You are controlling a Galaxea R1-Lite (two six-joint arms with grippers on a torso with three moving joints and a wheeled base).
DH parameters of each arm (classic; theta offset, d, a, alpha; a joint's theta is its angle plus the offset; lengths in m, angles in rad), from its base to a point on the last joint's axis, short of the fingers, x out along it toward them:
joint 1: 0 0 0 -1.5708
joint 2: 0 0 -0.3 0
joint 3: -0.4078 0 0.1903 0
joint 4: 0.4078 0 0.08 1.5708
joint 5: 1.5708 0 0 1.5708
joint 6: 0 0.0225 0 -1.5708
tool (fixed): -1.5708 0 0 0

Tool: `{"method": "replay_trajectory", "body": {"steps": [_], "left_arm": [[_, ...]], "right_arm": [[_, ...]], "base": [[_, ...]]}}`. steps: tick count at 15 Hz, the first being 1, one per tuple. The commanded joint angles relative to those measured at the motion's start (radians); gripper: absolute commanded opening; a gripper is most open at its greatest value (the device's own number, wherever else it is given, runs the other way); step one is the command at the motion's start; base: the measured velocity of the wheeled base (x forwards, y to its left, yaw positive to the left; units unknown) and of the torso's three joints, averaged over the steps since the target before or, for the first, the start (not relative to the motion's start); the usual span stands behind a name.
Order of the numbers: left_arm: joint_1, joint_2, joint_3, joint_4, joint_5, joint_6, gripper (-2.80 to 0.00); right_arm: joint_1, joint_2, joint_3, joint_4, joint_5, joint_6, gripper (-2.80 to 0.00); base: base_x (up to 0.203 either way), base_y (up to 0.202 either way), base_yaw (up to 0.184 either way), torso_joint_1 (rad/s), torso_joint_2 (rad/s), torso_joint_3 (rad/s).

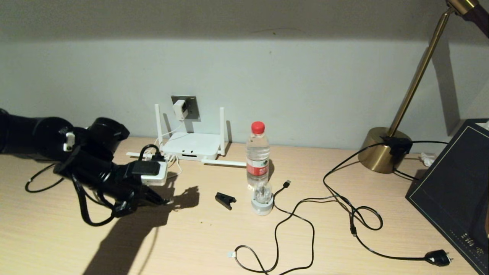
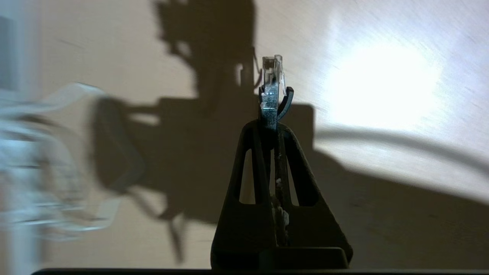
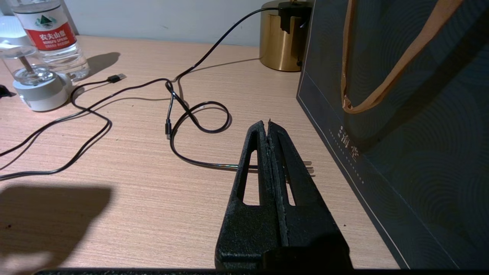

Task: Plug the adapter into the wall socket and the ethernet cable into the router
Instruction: Pick up cable

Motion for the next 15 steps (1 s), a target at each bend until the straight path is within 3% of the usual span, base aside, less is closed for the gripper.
{"method": "replay_trajectory", "body": {"steps": [1, 6, 10, 13, 15], "left_arm": [[-0.078, -0.054, -0.108, 0.002, -0.001, 0.007, -2.80], [-0.218, -0.116, -0.180, -0.084, 0.142, 0.078, -2.80], [-0.238, -0.221, -0.055, -0.129, 0.147, 0.075, -2.80], [-0.240, -0.255, 0.026, -0.264, 0.141, 0.060, -2.80], [-0.240, -0.298, 0.080, -0.279, 0.141, 0.058, -2.80]], "right_arm": [[0.000, 0.001, 0.035, -0.001, 0.000, 0.000, -2.80], [0.000, 0.001, 0.035, -0.001, 0.000, 0.000, -2.80], [0.000, 0.001, 0.035, -0.001, 0.000, -0.002, -2.80], [0.000, 0.001, 0.035, -0.001, -0.003, 0.025, -2.80], [-0.001, 0.001, 0.035, -0.001, -0.002, 0.021, -2.80]], "base": [[0.000, 0.000, 0.000, 0.000, 0.00, 0.000], [0.000, 0.000, 0.000, 0.000, 0.00, 0.000], [0.000, 0.000, 0.000, 0.000, 0.00, 0.000], [0.000, 0.000, 0.000, 0.000, 0.00, 0.000], [0.000, 0.000, 0.000, 0.000, 0.00, 0.000]]}}
